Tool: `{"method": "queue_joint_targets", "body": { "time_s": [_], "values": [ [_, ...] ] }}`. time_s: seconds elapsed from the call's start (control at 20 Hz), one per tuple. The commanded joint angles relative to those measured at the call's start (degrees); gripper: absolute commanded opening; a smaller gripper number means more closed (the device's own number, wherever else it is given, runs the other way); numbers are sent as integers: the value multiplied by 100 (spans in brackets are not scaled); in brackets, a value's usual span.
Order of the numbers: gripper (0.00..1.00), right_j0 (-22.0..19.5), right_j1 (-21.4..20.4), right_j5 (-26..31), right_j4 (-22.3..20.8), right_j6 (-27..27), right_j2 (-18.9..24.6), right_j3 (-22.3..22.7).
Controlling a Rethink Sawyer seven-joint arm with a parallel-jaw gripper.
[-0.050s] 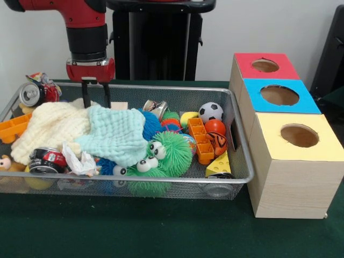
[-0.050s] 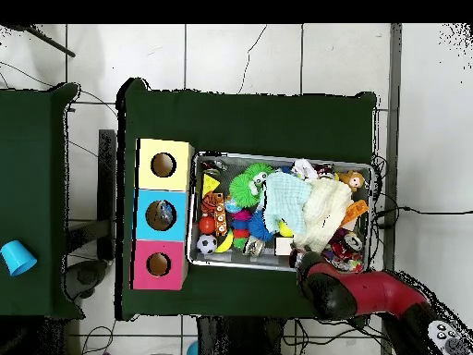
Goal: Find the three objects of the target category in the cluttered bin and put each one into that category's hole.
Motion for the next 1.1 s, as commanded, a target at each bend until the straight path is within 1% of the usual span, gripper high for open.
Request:
{"method": "queue_joint_targets", "body": {
  "time_s": [0.05, 0.25, 0.35, 0.5, 0.7, 0.8, 0.95, 1.1],
  "values": [
    [0, -122, 143, 40, -419, -427, 187, -458],
    [0, -124, 145, -24, -429, -367, 172, -457],
    [0, -109, 53, 186, -389, -492, 223, -438],
    [0, -125, -86, 290, -238, -468, 292, -360],
    [0, -78, -388, 487, -12, -445, 344, -190],
    [0, -156, -739, 786, 358, -483, 517, 60],
    [0, -228, -1471, 1396, 1094, -597, 798, 502],
    [0, -236, -1996, 1774, 1629, -656, 951, 783]
  ]
}}
